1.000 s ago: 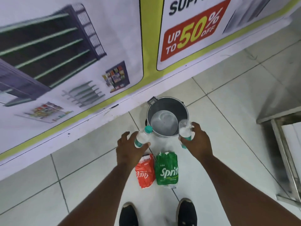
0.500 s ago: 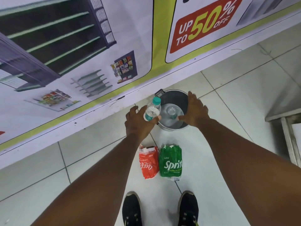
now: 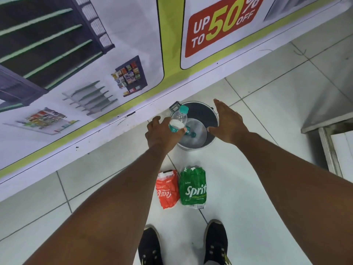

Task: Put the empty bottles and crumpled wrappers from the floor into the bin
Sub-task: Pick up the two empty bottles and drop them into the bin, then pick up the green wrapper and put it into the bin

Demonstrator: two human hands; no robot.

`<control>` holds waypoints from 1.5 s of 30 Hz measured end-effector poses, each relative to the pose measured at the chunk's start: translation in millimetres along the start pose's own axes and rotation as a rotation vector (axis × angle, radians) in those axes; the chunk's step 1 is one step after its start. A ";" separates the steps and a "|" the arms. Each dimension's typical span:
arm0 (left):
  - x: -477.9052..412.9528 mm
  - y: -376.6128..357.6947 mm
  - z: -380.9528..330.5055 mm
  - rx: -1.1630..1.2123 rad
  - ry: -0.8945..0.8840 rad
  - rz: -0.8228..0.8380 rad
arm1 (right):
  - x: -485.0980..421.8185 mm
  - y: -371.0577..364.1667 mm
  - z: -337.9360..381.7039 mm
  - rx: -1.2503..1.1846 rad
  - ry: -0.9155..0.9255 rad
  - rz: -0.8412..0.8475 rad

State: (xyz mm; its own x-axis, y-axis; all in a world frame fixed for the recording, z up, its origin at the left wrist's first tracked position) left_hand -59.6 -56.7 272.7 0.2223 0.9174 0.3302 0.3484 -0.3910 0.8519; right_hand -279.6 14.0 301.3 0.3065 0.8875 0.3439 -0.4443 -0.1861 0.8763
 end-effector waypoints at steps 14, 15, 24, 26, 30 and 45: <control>-25.5 -9.2 -11.3 0.187 -0.024 0.035 | 1.3 -7.4 -23.1 0.006 -0.006 0.025; -24.8 -6.3 -4.2 0.170 -0.020 0.031 | 0.4 -8.5 -19.4 0.008 0.000 0.027; 1.5 -6.5 47.1 -0.060 -0.096 0.007 | 12.3 -41.9 15.5 0.018 0.082 0.068; 10.5 -12.4 53.6 -0.137 -0.153 0.009 | 24.3 -53.5 27.8 -0.033 0.147 0.040; 25.7 -39.2 68.8 -0.274 -0.246 0.090 | 56.8 -103.8 43.7 0.048 0.290 0.058; 45.7 -201.3 184.4 -0.260 -0.237 0.248 | 92.5 -386.1 -69.3 -0.012 -0.713 0.304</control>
State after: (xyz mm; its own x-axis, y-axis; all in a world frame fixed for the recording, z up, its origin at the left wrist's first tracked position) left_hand 48.3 50.2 41.4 0.4842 0.7437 0.4609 0.0239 -0.5378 0.8427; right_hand -138.0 197.2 -28.6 0.6361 0.3114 0.7060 -0.6033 -0.3697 0.7066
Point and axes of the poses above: each hand's wrist, its own x-axis away from the middle knuckle, its own y-axis out of the back of the hand, z = x × y, the point moved 7 cm from there along -x, towards the middle knuckle, and after that the axes turned 1 degree about x, right-handed, at the moved point
